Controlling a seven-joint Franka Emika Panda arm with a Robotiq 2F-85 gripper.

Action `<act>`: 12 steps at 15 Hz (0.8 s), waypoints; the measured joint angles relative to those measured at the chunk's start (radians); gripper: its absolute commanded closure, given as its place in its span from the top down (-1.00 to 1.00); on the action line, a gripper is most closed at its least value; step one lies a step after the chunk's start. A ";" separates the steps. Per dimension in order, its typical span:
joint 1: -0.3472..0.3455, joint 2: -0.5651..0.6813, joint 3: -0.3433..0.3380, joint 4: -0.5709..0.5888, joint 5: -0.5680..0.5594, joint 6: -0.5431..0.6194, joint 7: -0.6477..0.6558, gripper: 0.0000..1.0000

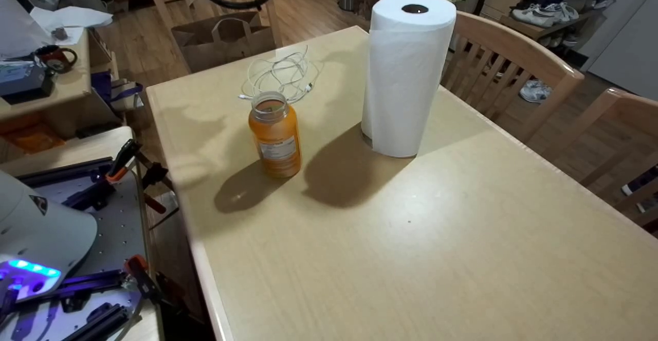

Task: Put the cable in the paper bag

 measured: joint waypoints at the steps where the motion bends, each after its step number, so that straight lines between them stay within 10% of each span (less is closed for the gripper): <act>1: 0.000 0.056 0.011 0.037 0.000 -0.019 -0.017 1.00; 12: -0.001 0.267 0.083 0.137 -0.126 -0.030 -0.102 1.00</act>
